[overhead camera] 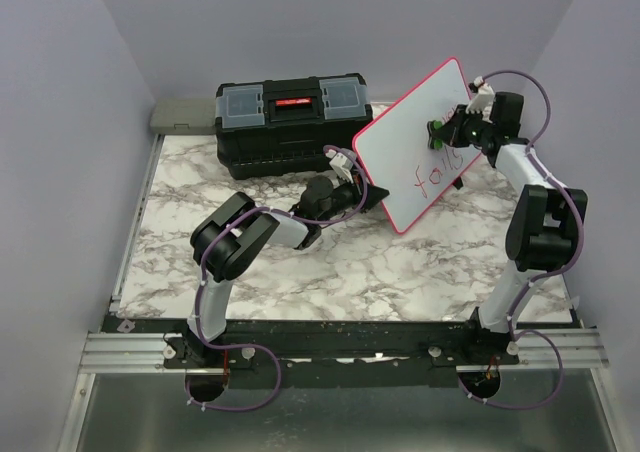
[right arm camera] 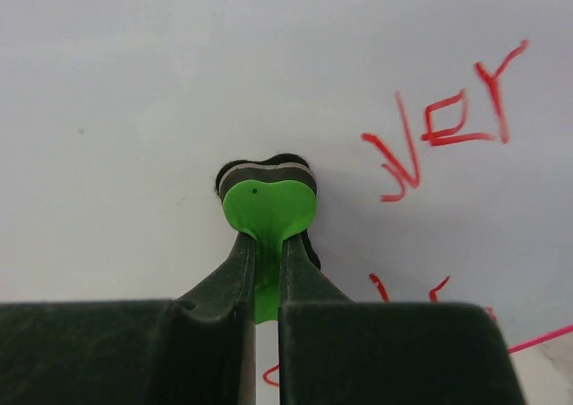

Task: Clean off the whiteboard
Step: Erase the whiteboard at the whiteboard stand.

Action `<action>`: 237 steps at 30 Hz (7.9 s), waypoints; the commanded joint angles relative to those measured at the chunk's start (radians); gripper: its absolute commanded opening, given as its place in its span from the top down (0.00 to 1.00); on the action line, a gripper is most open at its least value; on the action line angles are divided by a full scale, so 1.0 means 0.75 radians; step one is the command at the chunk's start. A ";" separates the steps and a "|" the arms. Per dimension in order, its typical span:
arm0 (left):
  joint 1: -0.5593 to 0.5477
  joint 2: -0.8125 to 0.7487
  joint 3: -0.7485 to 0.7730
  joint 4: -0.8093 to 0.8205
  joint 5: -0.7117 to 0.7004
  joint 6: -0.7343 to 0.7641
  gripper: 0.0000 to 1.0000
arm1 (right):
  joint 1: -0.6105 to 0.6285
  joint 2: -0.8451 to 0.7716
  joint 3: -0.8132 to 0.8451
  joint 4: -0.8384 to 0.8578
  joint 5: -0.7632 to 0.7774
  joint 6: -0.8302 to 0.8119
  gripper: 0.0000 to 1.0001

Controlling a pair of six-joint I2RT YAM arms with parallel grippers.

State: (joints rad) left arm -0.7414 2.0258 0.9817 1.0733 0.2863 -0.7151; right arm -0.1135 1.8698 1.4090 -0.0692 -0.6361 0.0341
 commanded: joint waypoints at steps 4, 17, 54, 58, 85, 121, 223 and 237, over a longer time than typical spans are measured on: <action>-0.046 0.017 0.017 0.044 0.183 0.086 1.00 | 0.024 0.012 0.036 0.172 0.478 0.086 0.99; -0.046 0.021 0.028 0.046 0.185 0.086 1.00 | -0.012 0.027 -0.048 -0.102 0.180 -0.255 0.99; -0.046 0.021 0.030 0.052 0.192 0.082 1.00 | -0.034 0.093 0.144 -0.088 0.301 -0.153 0.99; -0.046 0.018 0.031 0.052 0.193 0.084 1.00 | -0.030 0.072 0.153 -0.121 0.003 -0.184 0.99; -0.046 0.010 0.020 0.069 0.198 0.080 1.00 | -0.035 0.143 0.125 -0.217 0.276 -0.263 0.99; -0.042 0.023 0.010 0.092 0.208 0.071 1.00 | -0.046 0.131 0.088 -0.178 0.242 -0.310 0.99; -0.044 0.025 -0.020 0.133 0.213 0.048 1.00 | -0.084 0.138 0.220 0.010 0.450 0.075 0.99; -0.038 0.034 -0.015 0.149 0.217 0.042 1.00 | -0.097 0.164 0.153 -0.336 0.029 -0.381 0.99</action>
State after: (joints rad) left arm -0.7483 2.0369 0.9730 1.0988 0.3370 -0.7219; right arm -0.1913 1.9614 1.5620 -0.1375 -0.3874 -0.0959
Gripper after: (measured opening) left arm 0.037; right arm 0.085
